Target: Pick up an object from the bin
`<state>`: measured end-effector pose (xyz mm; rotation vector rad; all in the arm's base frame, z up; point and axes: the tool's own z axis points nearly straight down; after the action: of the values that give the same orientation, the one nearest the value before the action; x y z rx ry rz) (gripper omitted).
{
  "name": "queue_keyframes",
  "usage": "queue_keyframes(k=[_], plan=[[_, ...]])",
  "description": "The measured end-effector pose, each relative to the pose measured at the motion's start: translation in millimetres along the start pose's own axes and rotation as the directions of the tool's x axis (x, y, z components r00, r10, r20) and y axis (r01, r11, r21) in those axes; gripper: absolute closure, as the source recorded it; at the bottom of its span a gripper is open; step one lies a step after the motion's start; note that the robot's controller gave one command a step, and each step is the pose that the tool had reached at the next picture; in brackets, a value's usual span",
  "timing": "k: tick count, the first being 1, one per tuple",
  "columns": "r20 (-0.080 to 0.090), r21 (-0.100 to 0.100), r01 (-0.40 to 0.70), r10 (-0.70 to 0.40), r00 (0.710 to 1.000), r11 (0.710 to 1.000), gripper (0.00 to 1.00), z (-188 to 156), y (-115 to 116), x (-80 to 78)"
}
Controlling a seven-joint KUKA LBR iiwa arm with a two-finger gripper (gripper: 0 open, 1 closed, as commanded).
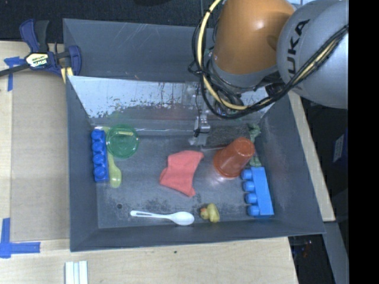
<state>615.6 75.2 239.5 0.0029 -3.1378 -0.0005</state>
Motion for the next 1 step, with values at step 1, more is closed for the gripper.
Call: queue_keyframes(k=[1], plan=[[0.008, 0.0, -0.001, 0.001, 1.0, 1.0, 0.0, -4.0, -0.5, -1.5]])
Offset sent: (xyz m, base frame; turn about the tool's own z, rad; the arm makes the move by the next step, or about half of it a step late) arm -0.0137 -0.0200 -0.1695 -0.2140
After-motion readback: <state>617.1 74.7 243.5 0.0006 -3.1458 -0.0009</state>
